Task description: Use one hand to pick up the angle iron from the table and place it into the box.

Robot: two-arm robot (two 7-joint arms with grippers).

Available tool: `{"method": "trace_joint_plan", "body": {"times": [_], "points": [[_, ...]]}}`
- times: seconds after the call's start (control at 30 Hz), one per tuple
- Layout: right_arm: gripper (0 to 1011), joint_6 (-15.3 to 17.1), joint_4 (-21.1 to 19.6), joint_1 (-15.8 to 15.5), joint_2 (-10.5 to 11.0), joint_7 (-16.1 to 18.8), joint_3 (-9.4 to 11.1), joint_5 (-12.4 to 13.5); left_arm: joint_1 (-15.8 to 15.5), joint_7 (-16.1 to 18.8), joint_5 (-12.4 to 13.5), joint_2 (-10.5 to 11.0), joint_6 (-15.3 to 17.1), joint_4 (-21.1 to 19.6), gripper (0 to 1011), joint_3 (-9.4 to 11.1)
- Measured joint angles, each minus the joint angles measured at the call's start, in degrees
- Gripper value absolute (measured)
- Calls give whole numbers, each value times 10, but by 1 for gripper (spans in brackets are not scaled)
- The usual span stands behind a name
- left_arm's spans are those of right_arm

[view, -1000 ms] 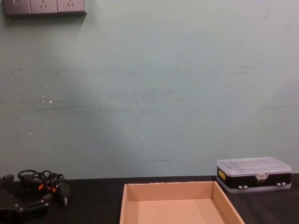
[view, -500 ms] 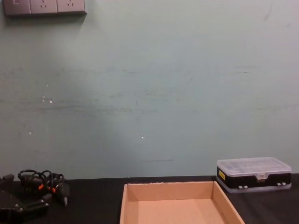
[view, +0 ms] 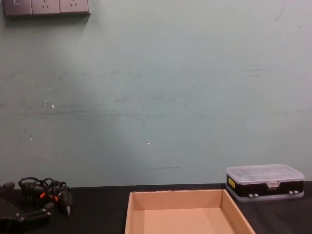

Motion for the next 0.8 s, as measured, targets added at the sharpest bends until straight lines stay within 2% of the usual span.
{"method": "trace_joint_plan", "body": {"times": [0.8], "points": [[1003, 12, 39, 38, -49, -6, -39, -18, 0, 0, 0, 0, 0, 0, 1000, 0]]}}
